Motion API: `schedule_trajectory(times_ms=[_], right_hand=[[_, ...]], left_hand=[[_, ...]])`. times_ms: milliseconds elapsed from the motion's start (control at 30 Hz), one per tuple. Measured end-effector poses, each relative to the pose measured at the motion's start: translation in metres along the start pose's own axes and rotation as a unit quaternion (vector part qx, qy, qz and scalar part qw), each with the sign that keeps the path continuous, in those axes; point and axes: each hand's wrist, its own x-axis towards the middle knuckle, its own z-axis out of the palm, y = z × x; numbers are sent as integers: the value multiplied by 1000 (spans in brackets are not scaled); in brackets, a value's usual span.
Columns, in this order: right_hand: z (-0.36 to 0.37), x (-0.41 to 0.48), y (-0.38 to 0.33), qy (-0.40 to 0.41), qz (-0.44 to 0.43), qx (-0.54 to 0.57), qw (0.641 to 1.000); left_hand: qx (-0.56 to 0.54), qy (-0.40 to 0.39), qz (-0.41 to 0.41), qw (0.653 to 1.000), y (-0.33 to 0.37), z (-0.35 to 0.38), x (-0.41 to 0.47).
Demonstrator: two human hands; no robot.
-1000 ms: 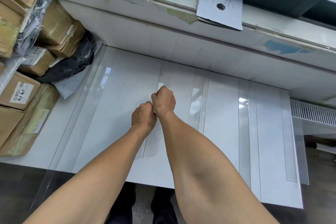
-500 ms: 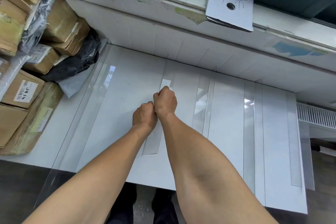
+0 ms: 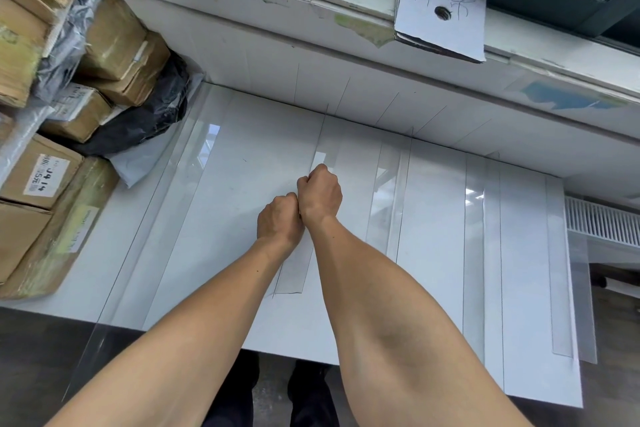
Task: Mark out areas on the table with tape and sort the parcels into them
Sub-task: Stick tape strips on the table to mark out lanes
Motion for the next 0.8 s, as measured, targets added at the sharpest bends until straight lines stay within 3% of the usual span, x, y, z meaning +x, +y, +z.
schedule_trajectory(times_ms=[800], right_hand=[[-1,-3,-1,-3,-28,-6,1000]], left_hand=[[-5,9,-7,1000,3,-4,-4]])
